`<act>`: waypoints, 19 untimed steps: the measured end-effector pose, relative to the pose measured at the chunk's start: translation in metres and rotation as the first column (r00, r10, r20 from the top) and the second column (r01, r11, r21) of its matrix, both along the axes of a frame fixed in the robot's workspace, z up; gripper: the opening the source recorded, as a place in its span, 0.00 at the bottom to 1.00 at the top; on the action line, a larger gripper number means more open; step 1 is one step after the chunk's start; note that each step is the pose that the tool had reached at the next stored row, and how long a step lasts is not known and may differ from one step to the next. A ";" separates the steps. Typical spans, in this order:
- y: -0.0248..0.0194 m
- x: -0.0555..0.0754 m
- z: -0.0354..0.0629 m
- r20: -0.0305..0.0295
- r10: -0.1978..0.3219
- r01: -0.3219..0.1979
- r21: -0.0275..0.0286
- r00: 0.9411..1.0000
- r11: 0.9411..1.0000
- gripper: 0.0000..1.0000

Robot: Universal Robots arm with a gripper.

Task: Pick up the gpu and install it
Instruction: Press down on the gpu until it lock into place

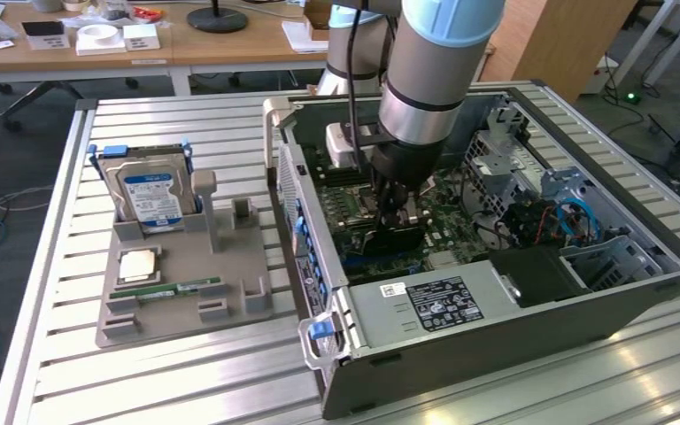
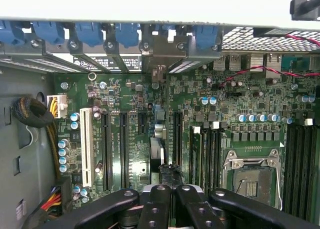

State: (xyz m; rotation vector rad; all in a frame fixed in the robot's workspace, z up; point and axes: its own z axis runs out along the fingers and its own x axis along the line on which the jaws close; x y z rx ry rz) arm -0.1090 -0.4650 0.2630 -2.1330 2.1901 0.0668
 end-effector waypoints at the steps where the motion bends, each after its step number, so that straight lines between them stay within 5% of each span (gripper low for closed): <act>1: 0.0000 0.000 0.0000 0.000 0.000 0.000 0.000 1.000 1.000 0.11; 19: 0.0000 -0.001 -0.0015 0.000 0.000 0.000 0.000 1.000 1.000 0.11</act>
